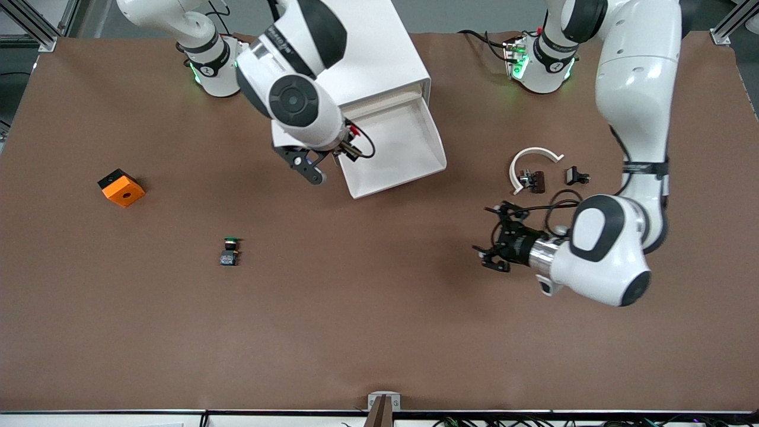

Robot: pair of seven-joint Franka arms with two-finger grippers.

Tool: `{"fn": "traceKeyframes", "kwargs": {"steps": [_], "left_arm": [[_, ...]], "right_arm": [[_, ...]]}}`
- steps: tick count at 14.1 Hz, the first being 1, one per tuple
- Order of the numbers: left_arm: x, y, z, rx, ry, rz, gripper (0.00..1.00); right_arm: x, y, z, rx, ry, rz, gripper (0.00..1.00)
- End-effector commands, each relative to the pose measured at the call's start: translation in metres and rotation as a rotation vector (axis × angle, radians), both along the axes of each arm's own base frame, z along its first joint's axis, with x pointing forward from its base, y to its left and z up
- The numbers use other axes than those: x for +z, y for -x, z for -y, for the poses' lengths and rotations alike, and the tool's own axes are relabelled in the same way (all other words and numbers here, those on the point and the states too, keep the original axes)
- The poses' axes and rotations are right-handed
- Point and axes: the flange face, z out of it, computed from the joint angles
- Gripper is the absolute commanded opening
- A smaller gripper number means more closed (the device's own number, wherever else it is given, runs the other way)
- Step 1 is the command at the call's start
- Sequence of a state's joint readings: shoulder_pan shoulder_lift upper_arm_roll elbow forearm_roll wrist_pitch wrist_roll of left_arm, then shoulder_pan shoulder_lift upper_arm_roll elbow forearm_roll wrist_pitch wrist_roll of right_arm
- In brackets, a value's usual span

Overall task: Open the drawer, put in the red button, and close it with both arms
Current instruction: 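Carry the red button over the drawer while the left gripper withdraws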

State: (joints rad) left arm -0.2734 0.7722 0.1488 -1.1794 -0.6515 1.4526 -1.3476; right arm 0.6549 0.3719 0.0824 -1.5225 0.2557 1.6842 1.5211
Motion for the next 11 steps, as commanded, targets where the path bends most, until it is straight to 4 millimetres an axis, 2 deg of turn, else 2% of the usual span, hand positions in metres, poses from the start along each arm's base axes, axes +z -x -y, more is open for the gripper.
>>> {"fn": "traceKeyframes", "kwargs": {"steps": [1, 2, 4, 6, 7, 9, 10, 11], "left_arm": [[0.004, -0.004, -0.008, -0.144, -0.097, 0.138, 1.0], [0.01, -0.005, -0.011, -0.212, -0.127, 0.19, 1.0], [0.041, -0.002, -0.004, -0.331, -0.128, 0.275, 1.0], [0.099, 0.007, 0.005, -0.353, -0.113, 0.36, 1.0], [0.113, 0.01, 0.008, -0.373, -0.134, 0.379, 1.0], [0.133, 0.013, 0.0, -0.441, -0.189, 0.422, 1.0], [0.139, 0.014, -0.005, -0.512, -0.186, 0.45, 1.0], [0.154, 0.016, -0.011, -0.601, -0.159, 0.495, 1.0]], "right_arm": [[-0.024, 0.004, -0.031, -0.179, 0.03, 0.0, 0.15], [-0.036, 0.004, -0.038, -0.227, 0.037, 0.006, 0.15], [-0.052, 0.017, -0.06, -0.254, 0.044, 0.023, 0.15], [-0.07, 0.021, -0.07, -0.262, 0.052, 0.03, 0.16], [-0.077, 0.019, -0.071, -0.267, 0.047, 0.035, 0.16], [-0.086, 0.021, -0.076, -0.265, 0.047, 0.041, 0.19], [-0.09, 0.022, -0.077, -0.263, 0.052, 0.04, 0.19], [-0.095, 0.021, -0.076, -0.264, 0.058, 0.036, 0.23]]}}
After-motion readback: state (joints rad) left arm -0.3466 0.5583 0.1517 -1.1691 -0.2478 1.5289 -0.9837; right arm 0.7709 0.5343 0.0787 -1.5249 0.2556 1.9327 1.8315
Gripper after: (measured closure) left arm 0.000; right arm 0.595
